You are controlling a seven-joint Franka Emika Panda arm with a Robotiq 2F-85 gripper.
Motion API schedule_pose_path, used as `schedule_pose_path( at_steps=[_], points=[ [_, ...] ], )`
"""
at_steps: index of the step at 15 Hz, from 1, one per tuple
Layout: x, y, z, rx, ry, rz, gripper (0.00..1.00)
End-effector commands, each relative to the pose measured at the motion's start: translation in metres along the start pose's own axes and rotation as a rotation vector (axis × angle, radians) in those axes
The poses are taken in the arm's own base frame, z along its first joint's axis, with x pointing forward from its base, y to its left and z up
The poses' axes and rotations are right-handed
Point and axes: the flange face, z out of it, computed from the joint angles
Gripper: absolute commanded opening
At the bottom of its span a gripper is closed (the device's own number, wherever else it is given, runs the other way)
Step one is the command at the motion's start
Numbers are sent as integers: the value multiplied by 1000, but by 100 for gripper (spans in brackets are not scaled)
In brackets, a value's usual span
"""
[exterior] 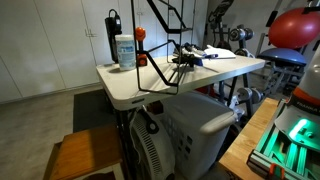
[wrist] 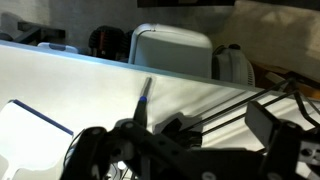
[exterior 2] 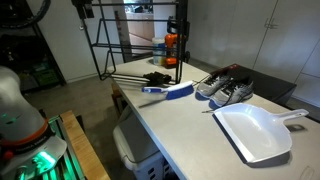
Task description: Move the black rack to the edge
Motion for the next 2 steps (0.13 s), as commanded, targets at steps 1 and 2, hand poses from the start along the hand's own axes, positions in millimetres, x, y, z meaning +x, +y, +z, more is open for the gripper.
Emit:
schedule_pose_path(
  at_steps=[1,2],
  points=[
    [0,0,-1,0,-1,0,100],
    [0,0,-1,0,-1,0,100]
  ],
)
